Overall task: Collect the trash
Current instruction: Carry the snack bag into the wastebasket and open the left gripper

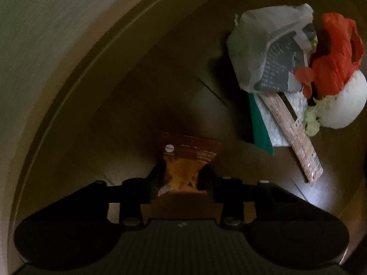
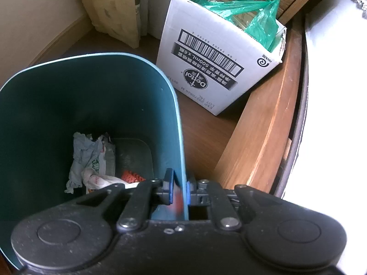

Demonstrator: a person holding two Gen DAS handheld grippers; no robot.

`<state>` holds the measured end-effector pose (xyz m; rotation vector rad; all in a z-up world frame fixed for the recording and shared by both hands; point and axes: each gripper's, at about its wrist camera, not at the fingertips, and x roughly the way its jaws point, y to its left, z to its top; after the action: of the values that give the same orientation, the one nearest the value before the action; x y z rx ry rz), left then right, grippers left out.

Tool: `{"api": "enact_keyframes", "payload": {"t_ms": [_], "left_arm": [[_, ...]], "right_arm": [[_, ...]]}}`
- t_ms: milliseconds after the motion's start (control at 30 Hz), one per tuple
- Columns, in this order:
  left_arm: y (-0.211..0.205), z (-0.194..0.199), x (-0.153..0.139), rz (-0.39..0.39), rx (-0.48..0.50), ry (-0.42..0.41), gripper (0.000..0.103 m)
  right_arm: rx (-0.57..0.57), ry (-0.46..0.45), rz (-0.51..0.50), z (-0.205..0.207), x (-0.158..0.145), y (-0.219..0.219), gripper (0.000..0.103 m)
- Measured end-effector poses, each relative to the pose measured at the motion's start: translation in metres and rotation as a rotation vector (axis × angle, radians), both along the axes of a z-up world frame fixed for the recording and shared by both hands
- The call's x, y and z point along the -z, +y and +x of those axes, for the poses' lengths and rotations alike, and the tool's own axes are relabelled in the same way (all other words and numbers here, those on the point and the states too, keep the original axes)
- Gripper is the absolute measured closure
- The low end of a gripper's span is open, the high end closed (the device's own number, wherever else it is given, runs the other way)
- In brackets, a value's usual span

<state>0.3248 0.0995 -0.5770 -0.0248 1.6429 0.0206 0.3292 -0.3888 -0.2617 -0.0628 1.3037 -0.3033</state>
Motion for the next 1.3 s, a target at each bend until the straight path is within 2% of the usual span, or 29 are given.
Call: {"api": "enact_keyframes", "payload": {"t_ms": [67,167,400,533,800,967,1100,1300], "left_arm": [[0.000,-0.003,-0.008,0.015,0.003,-0.007,0.070],[0.001,-0.007,-0.023,-0.003,-0.026,-0.013,0.070],[-0.005,-0.015,-0.084,-0.088,-0.090,-0.068,0.070],[-0.017,-0.003,-0.135,-0.162,-0.080,-0.115,0.070],[-0.091,-0.001,-0.270,-0.256,0.010,-0.303,0.070],[-0.146,0.000,-0.327,-0.320,0.096,-0.393,0.070],[-0.193,0.008,-0.342,-0.358,0.170,-0.406,0.070],[-0.254,0.023,-0.327,-0.392,0.256,-0.391,0.070]], "right_arm": [[-0.008,-0.005,-0.002,-0.001,-0.002,0.002,0.094],[-0.013,-0.018,0.013,-0.001,-0.005,0.004,0.096],[-0.037,-0.063,0.067,-0.003,-0.016,0.009,0.100],[-0.073,-0.089,0.083,-0.004,-0.022,0.017,0.099],[-0.159,-0.138,0.004,-0.006,-0.023,0.039,0.100],[-0.189,-0.138,-0.006,-0.006,-0.025,0.042,0.100],[-0.212,-0.126,-0.009,-0.008,-0.026,0.045,0.100],[-0.211,-0.122,-0.002,-0.010,-0.028,0.047,0.100]]}}
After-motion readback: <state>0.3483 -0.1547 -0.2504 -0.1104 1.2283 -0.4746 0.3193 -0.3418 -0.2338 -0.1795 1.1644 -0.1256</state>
